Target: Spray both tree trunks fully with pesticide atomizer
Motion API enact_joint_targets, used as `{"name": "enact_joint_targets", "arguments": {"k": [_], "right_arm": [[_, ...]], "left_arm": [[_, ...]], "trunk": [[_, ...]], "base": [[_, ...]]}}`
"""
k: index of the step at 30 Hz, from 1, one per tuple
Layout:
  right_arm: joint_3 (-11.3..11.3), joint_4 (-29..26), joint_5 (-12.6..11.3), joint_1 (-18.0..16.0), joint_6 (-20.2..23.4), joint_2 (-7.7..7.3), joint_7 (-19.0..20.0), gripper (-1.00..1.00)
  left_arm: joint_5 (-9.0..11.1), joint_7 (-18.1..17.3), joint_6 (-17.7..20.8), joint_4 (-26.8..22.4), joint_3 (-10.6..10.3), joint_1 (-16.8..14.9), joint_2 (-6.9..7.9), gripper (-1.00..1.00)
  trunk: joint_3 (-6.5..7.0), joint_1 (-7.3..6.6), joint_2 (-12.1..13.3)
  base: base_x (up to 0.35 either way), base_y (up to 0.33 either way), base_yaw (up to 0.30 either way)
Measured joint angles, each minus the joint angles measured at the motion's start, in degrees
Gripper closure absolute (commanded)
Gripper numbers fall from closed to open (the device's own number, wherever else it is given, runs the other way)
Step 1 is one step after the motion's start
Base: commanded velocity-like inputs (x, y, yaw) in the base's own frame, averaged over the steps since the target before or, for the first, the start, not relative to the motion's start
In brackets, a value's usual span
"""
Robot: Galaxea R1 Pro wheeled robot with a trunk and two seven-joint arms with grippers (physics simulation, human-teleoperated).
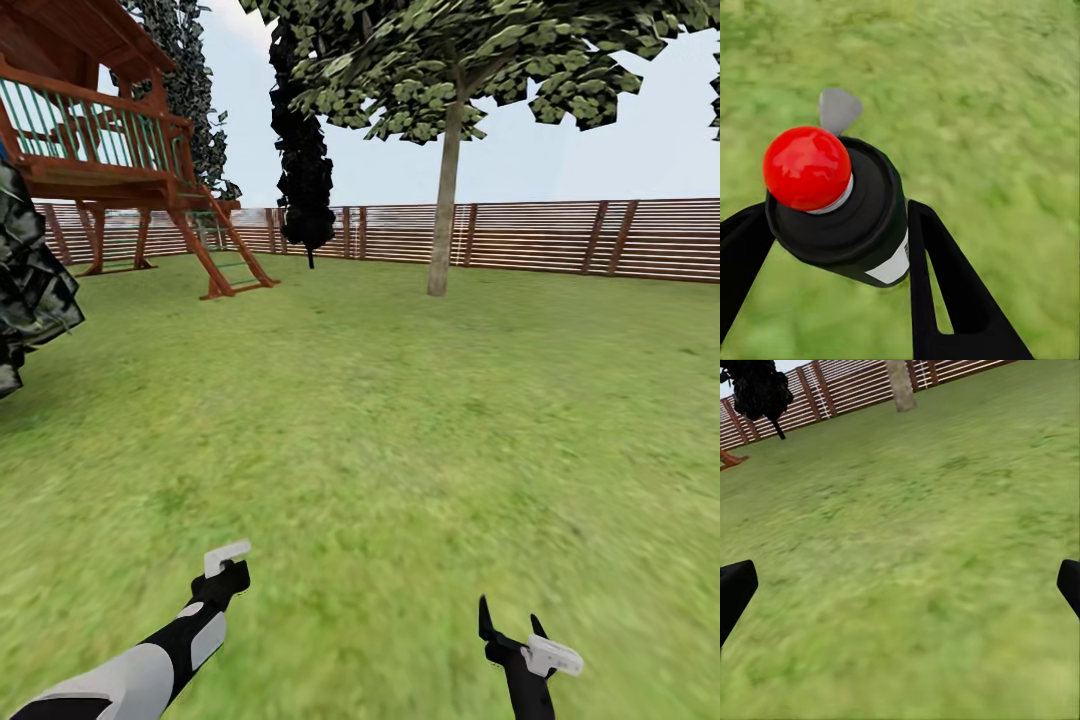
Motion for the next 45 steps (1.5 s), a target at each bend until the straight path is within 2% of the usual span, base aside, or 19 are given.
{"name": "enact_joint_targets", "arguments": {"k": [45], "right_arm": [[0.0, 0.0, 0.0, 0.0, 0.0, 0.01, 0.0, -1.0]], "left_arm": [[0.0, 0.0, 0.0, 0.0, 0.0, 0.0, -0.03, 1.0]], "trunk": [[0.0, 0.0, 0.0]], "base": [[0.335, 0.113, 0.0]]}}
